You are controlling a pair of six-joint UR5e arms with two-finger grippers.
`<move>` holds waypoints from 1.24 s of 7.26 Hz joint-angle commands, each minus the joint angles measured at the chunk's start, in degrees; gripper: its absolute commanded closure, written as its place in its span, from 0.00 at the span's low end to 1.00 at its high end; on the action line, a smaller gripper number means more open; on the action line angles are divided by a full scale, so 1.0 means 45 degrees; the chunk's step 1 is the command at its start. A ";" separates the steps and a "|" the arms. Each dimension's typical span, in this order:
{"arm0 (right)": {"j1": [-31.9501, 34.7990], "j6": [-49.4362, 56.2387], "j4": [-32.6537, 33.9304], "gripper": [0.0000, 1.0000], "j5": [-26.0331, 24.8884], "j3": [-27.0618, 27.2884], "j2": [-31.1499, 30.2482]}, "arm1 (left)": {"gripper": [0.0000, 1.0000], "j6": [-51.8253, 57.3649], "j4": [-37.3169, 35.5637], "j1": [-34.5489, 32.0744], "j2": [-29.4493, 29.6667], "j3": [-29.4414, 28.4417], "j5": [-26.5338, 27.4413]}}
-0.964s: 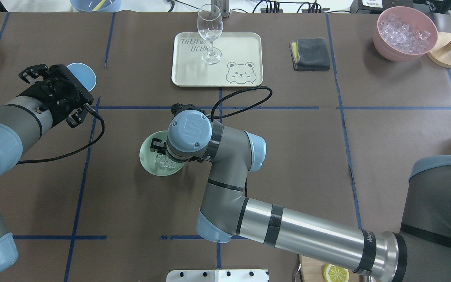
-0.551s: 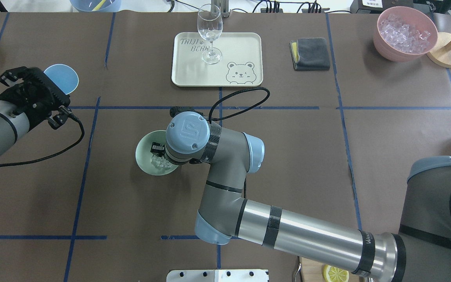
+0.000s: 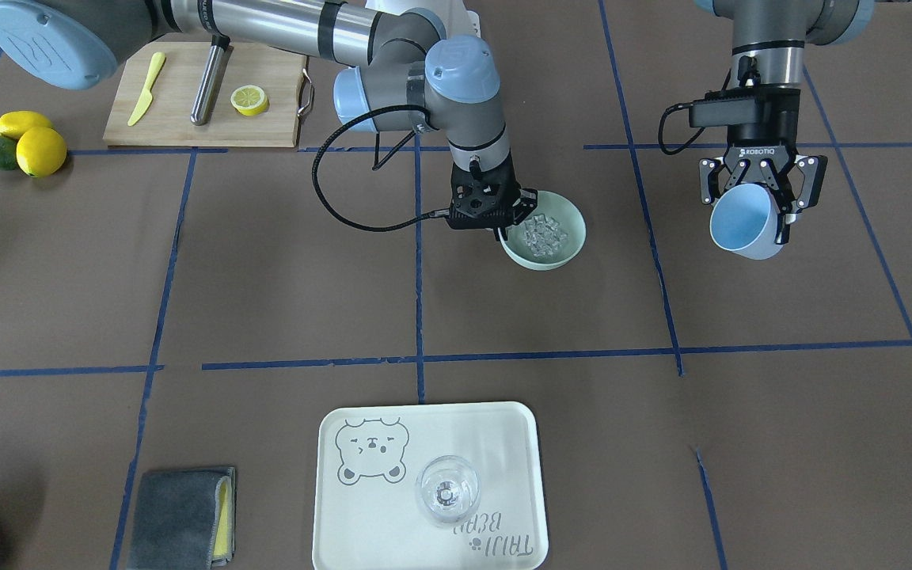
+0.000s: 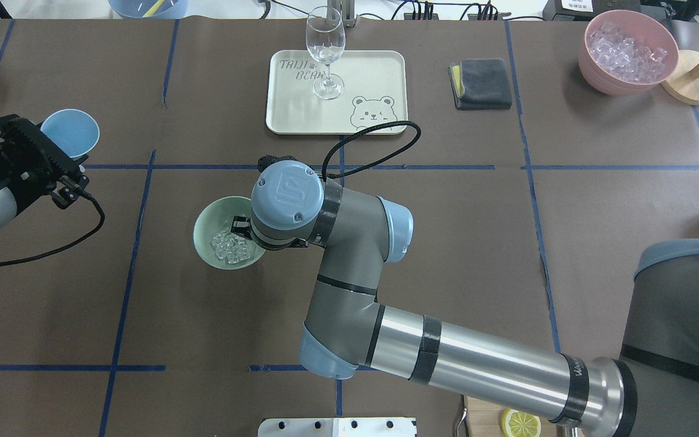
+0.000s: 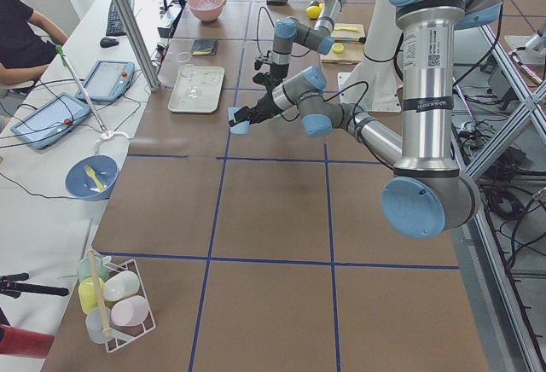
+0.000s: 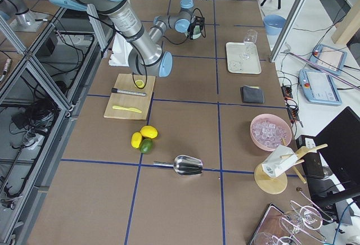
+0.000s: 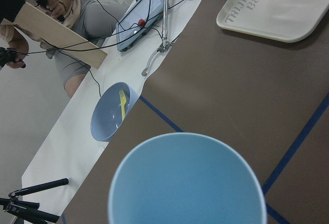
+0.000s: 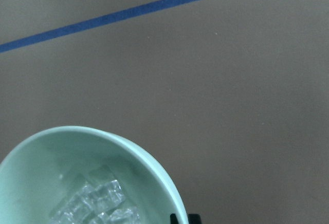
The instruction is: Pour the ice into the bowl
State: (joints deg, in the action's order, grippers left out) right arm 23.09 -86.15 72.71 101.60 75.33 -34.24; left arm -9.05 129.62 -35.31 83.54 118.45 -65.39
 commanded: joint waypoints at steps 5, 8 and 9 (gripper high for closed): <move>0.2246 0.2090 0.1753 1.00 0.2004 0.5992 -0.4829 | 1.00 -0.7031 0.6500 -0.0024 -0.2334 -0.3266 -0.1561; 0.3868 0.4335 0.1674 1.00 0.3492 0.7804 -0.7462 | 1.00 -0.9390 1.0565 0.0189 -0.2296 -0.6041 -0.0498; 0.4357 0.4978 0.1578 1.00 0.3747 0.8216 -0.8224 | 1.00 -0.9472 1.0706 0.0500 -0.2257 -0.6222 0.0420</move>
State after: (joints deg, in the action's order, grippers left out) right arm 39.87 -67.32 80.16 116.67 109.50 -66.66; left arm -49.91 175.18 -34.35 73.10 92.85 -68.08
